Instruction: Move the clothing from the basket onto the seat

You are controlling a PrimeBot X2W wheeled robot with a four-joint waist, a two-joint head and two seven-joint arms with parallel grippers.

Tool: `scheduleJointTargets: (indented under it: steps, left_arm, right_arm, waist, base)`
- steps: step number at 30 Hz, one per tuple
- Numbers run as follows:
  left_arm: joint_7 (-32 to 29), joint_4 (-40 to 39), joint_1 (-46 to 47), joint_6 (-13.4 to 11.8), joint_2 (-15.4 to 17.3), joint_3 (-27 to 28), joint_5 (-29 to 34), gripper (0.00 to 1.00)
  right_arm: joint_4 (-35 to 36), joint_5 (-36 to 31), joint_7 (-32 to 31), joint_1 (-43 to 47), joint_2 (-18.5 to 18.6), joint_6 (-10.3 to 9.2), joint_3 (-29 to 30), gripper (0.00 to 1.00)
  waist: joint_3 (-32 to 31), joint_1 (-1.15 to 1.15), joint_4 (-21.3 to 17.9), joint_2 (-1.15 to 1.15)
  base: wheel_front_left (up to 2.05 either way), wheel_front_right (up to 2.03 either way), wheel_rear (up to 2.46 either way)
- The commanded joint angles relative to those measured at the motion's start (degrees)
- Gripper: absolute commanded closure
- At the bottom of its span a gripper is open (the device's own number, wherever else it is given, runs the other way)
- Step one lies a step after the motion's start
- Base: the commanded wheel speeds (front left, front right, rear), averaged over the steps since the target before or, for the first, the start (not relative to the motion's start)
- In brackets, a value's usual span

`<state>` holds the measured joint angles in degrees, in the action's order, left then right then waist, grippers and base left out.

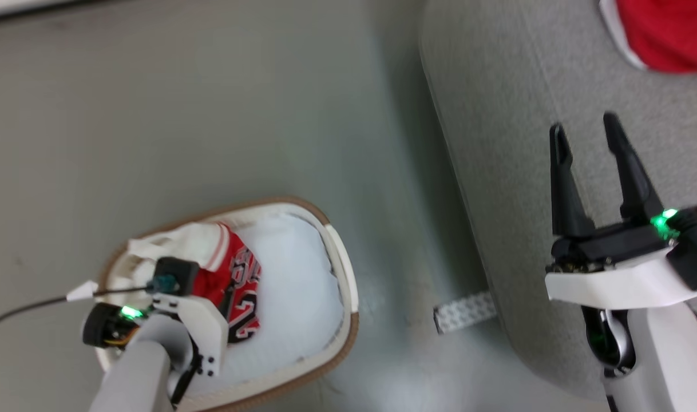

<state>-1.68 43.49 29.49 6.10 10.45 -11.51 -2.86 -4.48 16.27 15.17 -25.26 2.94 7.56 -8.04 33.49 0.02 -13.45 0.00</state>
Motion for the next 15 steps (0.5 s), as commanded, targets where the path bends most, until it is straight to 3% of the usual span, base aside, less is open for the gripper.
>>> scheduleJointTargets:
  steps: [1,8,15]
  left_arm:
    - [-0.2,0.6,1.1,-0.3,0.8,0.3,0.4,0.0]
    - [-0.3,6.1,6.0,-3.7,3.1,0.1,2.1,0.0]
    - [1.5,9.9,9.8,-4.7,4.2,-0.4,2.4,0.0]
  right_arm:
    - [0.6,0.5,0.0,-1.2,0.0,-0.14,-0.2,0.0]
    - [4.9,3.4,0.0,-4.5,0.0,-0.15,-0.9,0.0]
    - [7.0,4.3,0.0,-4.8,0.0,-0.15,-0.7,0.0]
  waist:
    - [6.2,-0.02,-2.9,0.0]
    - [12.3,-0.02,-4.9,0.0]
    - [15.8,-0.02,-6.0,0.0]
  base:
    - [0.0,0.0,0.0]
    - [0.0,0.0,0.0]
    - [0.0,0.0,0.0]
